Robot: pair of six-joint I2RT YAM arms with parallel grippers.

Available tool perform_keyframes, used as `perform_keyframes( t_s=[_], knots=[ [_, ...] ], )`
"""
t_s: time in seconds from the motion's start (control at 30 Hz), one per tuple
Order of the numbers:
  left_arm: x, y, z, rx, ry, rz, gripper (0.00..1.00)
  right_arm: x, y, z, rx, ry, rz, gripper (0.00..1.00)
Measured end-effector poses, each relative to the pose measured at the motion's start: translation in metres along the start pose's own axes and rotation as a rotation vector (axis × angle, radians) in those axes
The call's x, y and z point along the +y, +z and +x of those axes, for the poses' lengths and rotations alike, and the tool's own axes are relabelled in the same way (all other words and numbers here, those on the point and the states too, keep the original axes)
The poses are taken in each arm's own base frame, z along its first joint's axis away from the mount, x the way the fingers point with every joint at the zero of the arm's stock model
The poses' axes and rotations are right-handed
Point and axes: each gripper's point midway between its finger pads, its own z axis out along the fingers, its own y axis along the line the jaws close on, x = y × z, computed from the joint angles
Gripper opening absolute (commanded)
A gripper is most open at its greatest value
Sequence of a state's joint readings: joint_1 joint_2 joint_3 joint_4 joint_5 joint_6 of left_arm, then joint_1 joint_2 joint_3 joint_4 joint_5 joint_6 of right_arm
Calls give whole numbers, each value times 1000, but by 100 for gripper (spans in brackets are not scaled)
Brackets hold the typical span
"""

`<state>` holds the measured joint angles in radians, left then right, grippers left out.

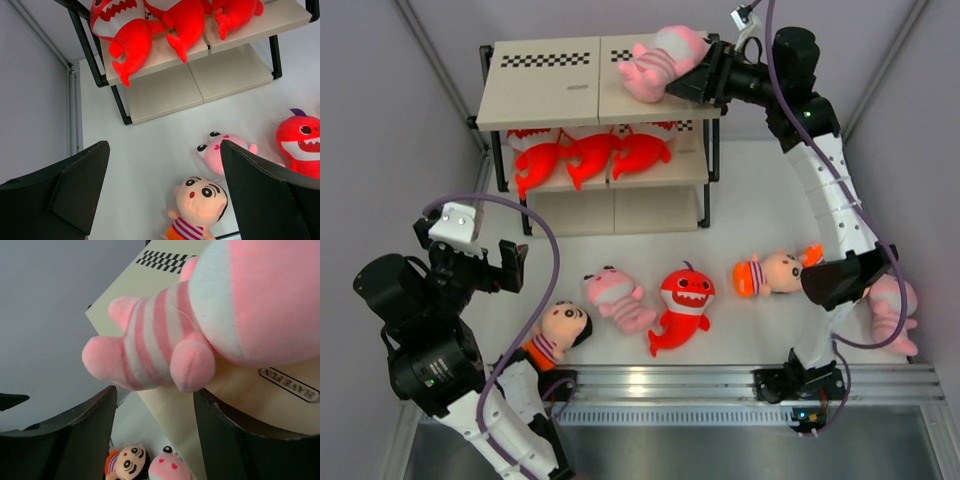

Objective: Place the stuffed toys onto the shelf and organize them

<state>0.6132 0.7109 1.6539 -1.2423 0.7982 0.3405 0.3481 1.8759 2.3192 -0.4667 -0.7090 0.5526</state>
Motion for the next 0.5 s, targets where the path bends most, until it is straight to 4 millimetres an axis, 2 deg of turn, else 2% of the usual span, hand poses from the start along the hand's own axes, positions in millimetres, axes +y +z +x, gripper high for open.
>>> perform_keyframes(
  t_s=[0.3, 0.4, 0.5],
  knots=[
    [-3, 3, 9, 13, -17, 22, 98, -36, -43, -14, -76, -33, 252, 65],
    [-3, 4, 10, 15, -18, 23, 98, -34, -53, -14, -112, -124, 352, 64],
    [-2, 4, 11, 18, -22, 24, 98, -2, -49, -7, -148, -297, 411, 64]
  ],
)
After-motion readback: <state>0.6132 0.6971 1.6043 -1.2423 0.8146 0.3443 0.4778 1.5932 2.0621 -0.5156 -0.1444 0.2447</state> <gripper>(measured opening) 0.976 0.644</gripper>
